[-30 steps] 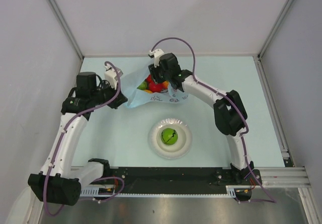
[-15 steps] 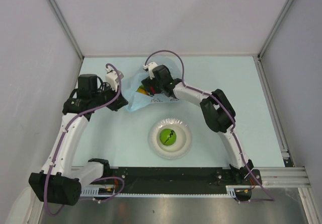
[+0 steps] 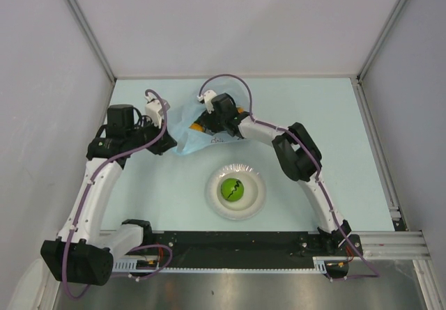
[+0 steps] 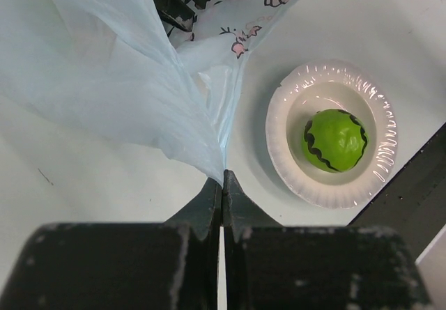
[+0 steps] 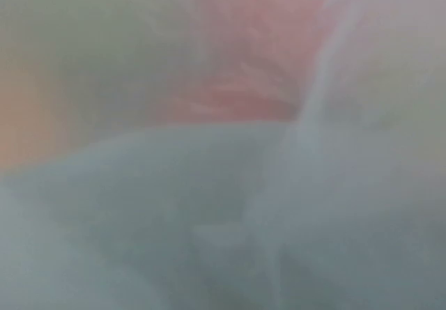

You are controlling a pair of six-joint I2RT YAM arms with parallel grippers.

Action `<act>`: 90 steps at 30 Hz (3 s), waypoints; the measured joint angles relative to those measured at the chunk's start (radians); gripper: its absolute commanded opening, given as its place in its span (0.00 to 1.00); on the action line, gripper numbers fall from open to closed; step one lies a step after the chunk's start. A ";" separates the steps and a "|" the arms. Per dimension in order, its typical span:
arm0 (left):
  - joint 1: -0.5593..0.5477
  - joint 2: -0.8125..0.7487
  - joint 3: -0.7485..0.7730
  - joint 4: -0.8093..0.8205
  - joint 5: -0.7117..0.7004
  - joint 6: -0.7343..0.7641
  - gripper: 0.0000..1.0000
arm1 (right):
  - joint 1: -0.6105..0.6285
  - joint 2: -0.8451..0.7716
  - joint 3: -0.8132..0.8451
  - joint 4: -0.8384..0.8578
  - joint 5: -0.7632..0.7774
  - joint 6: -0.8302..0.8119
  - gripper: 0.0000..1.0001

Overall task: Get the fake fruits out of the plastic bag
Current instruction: Take out the fake fruit from the plastic bag, then place the fake fruit on the plate.

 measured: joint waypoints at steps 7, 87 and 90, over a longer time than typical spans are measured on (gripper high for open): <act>0.008 -0.003 -0.024 0.024 0.006 -0.008 0.00 | -0.001 -0.048 -0.039 -0.014 -0.078 -0.024 0.31; 0.019 -0.036 -0.090 0.144 0.015 -0.092 0.00 | 0.040 -0.951 -0.896 -0.433 -0.404 -0.846 0.91; 0.019 -0.036 -0.092 0.145 0.015 -0.092 0.00 | 0.014 -1.021 -0.896 -0.443 -0.417 -0.875 0.90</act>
